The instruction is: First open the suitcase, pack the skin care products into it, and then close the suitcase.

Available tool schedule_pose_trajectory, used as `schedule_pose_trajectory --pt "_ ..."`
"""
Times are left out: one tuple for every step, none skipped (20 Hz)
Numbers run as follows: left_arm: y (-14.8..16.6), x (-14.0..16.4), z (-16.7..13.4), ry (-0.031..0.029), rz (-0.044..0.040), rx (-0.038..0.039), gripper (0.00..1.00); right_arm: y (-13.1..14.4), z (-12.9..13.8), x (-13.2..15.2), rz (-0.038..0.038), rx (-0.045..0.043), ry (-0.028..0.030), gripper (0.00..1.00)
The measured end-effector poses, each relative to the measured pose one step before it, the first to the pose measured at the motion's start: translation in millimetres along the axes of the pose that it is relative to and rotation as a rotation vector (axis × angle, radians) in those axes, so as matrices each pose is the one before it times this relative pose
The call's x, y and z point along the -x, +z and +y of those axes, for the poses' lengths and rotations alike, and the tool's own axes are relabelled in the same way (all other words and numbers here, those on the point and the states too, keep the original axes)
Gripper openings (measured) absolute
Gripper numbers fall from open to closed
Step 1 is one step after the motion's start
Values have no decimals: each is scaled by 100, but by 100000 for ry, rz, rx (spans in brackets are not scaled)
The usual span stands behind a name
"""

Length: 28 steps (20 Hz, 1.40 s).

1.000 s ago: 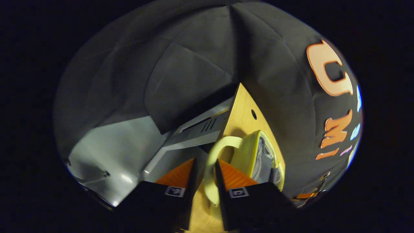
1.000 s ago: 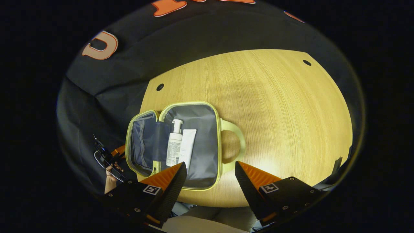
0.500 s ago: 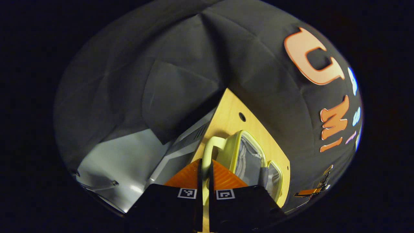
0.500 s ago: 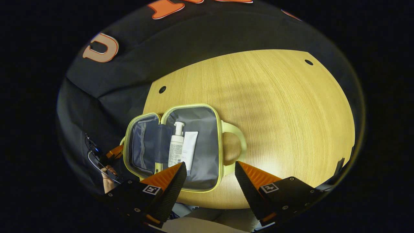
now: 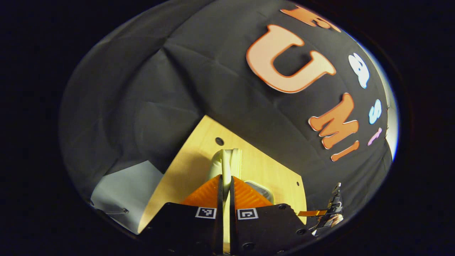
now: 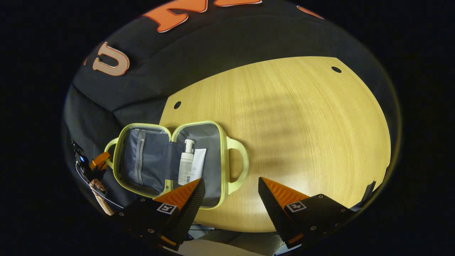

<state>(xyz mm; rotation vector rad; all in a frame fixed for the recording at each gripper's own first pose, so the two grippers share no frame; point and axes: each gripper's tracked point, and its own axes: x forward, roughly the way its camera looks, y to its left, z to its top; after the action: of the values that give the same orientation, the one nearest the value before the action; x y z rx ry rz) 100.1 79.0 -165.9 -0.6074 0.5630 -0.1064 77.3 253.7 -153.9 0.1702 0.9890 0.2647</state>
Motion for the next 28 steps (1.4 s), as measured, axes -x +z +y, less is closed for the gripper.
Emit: schedule_pose_trajectory --pt "-62 176 -2061 -1397 7 -1845 7 336 -932 377 -757 -786 359 96" --pt "-94 216 -2194 -1191 224 -1778 7 322 -814 316 -854 -987 396 96" --pt "-153 -266 -2106 -772 356 -2049 7 392 -821 361 -1031 -1041 604 96" --pt "-290 -218 -2005 -725 408 -2179 7 163 -855 436 -762 -748 676 96" --pt "-363 -777 -1825 -443 848 -2196 7 164 -816 315 -638 -615 483 96" --pt "-240 -614 -1839 353 867 -2014 7 188 -883 452 -688 -418 434 96" --pt "-138 -696 -1884 290 165 -2853 7 243 -1116 477 -414 -747 -12 96" --pt "-275 -524 -1608 51 466 -2162 7 90 -1016 419 -436 -1039 101 96" --pt "-450 -615 -1879 -682 904 -1531 7 206 -980 397 -580 -1194 92 96" --pt "-349 -691 -1838 -1393 847 -834 7 217 -1190 530 -685 -1018 -217 96" --pt "-668 -511 -1454 -940 1153 -586 7 277 -1177 405 -242 -682 -652 96" --pt "-589 -898 -1814 -478 1304 -722 7 115 -924 462 -401 -461 -108 96" --pt "-772 -1097 -1385 -211 1087 -909 7 127 -790 208 -273 -266 136 96" --pt "-829 -882 -1313 -169 1453 -804 7 71 -756 315 -384 -301 -210 96" --pt "-932 -923 -1291 -274 1310 -1077 8 34 -787 288 -104 -156 -28 96" --pt "-907 -1278 -1224 80 1334 -1136 7 -10 -848 367 32 -199 10 96" --pt "-1234 -1244 -1280 210 1747 -1533 8 -92 -711 132 173 -405 141 96" --pt "-1085 -1200 -1330 328 1984 -2108 7 -105 -698 282 168 -538 91 96" --pt "-996 -1226 -1082 756 1807 -2547 8 -42 -690 270 267 -578 -9 96" --pt "-1063 -1218 -1122 962 2015 -2691 7 -153 -492 222 115 -348 -73 96" --pt "-1120 -1202 -913 635 2311 -2308 8 -81 -646 181 -75 -147 -302 96" --pt "-1028 -1298 -890 409 2111 -1511 8 -61 -698 243 -120 -49 -563 96" --pt "-1019 -1373 -535 80 2368 -756 8 -43 -697 138 -168 -185 -684 96" --pt "-882 -1307 -433 -4 2380 -29 8 -28 -684 150 -103 -418 -719 96" --pt "-902 -1376 -277 34 2398 153 7 -46 -503 14 -53 -531 -495 96" --pt "-993 -1343 -272 883 2296 -306 8 -240 -680 169 109 -517 -364 96" --pt "-1068 -1526 -220 1157 2531 -1441 8 -275 -484 104 276 -742 -539 96" --pt "-991 -1476 -277 1758 2284 -2469 8 -52 -354 -25 230 -440 -268 96"
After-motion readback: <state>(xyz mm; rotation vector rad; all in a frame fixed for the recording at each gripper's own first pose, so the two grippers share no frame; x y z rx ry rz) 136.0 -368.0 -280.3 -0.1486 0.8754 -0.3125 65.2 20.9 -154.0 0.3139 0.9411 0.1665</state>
